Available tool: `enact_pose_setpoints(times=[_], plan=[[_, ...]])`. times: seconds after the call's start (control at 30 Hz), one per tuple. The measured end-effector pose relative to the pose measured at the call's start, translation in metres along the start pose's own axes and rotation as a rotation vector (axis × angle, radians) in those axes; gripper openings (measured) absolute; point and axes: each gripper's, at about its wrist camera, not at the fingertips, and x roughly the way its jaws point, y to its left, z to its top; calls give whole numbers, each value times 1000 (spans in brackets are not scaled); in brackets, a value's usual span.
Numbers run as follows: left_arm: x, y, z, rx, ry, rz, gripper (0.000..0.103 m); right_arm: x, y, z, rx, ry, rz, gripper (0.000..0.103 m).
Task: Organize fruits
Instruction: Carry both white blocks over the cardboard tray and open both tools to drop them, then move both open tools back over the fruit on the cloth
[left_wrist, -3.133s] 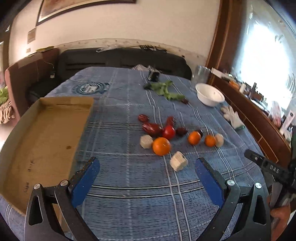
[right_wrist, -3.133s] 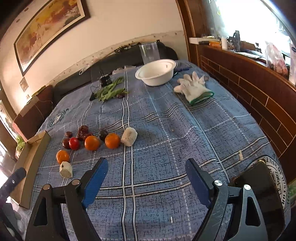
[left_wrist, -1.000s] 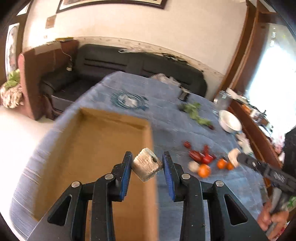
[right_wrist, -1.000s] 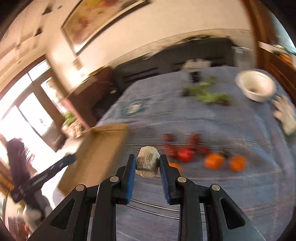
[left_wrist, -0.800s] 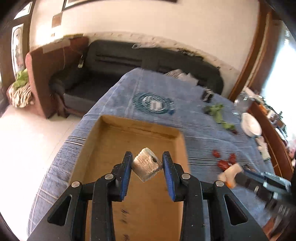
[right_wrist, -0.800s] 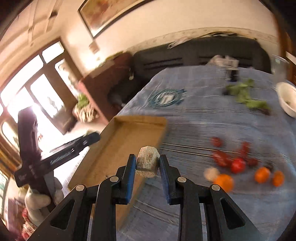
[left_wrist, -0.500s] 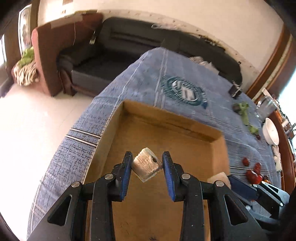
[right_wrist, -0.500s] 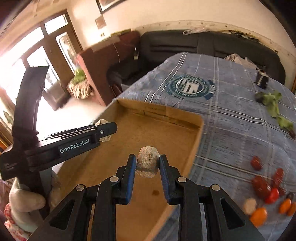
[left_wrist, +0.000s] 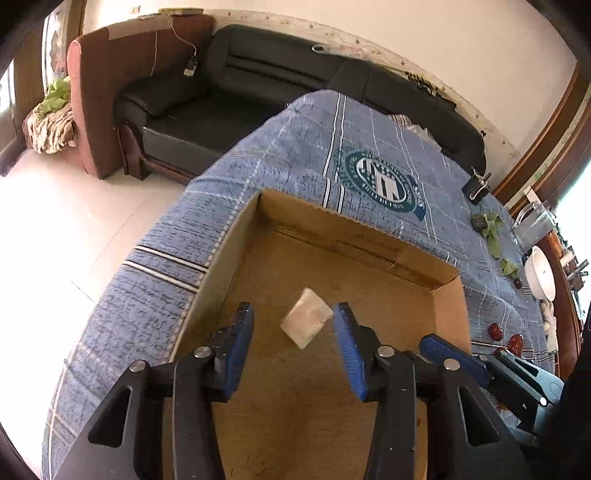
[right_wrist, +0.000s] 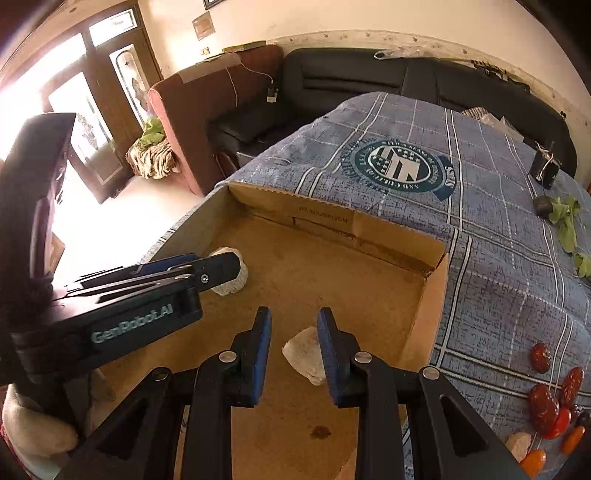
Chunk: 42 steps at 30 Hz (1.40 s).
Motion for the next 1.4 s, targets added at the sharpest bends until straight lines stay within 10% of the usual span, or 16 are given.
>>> enact_pose_setpoints(times=[0.23,0.57,1.4], plan=[[-63,-7,-14,11,-137,40,58,-54,-16,-18,39,-82,44,30],[-153,-81,-90,114,-353,42,86,-135,-89,-92,292,-155,3,58],[-126,-199,-152,326,-270,41,86,-229,-256,-195,574,-261,-163,72]])
